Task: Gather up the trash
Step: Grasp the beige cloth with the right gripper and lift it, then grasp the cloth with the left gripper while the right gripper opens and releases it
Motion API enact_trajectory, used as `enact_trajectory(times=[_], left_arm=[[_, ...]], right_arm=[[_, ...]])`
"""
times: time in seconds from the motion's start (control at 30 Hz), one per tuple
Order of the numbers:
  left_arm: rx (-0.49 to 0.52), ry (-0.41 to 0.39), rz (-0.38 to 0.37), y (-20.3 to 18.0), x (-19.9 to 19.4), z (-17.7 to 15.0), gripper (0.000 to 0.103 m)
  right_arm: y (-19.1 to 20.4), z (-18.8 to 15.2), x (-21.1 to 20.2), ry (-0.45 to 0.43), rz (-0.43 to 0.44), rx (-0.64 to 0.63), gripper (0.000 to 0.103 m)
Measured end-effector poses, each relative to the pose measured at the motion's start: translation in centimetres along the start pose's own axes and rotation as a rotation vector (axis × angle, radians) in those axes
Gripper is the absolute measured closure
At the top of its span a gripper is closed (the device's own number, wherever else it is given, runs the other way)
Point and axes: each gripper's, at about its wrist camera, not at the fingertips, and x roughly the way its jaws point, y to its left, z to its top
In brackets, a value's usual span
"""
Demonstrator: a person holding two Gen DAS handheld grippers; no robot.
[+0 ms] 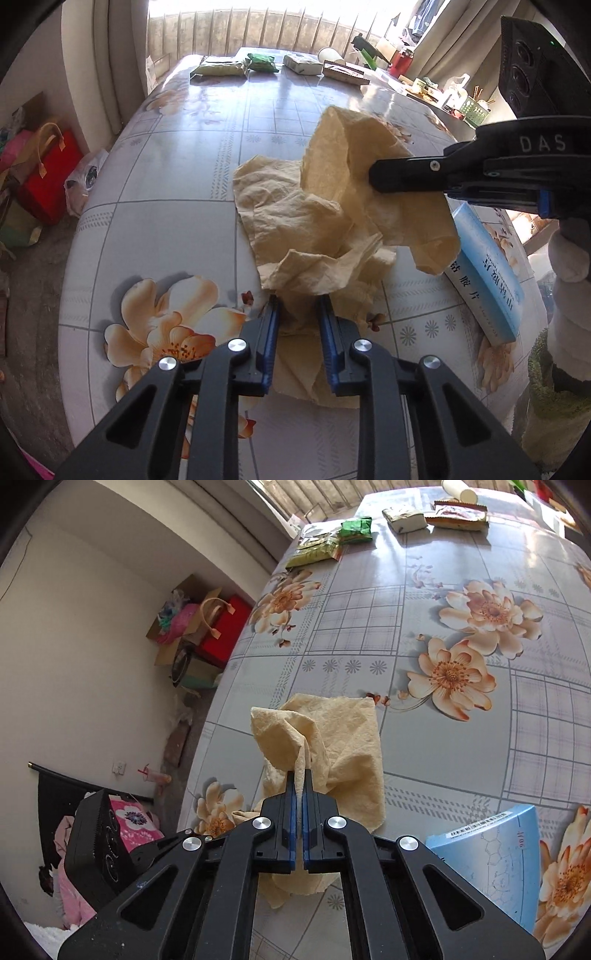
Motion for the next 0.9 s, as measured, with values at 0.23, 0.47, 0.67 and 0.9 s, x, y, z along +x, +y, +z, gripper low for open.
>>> enact_trajectory(times=[0.23, 0.47, 0.67, 0.9], left_arm=[[0.006, -0.008, 0.002, -0.2, -0.1, -0.1, 0.082], [0.019, -0.013, 0.010, -0.4, -0.1, -0.2, 0.082], [0.027, -0.018, 0.013, -0.5, -0.1, -0.3, 0.082], [0.037, -0.057, -0.003, -0.5, -1.3, -0.3, 0.082]], right_arm=[[-0.3, 0.4, 3.4, 0.112, -0.011, 0.024, 0.102], [-0.8, 0.5, 4.8, 0.139, -0.061, 0.029, 0.102], [-0.4, 0.8, 5.1, 0.139, -0.079, 0.017, 0.102], [-0.5, 0.8, 5.4, 0.140, -0.085, 0.018, 0.103]])
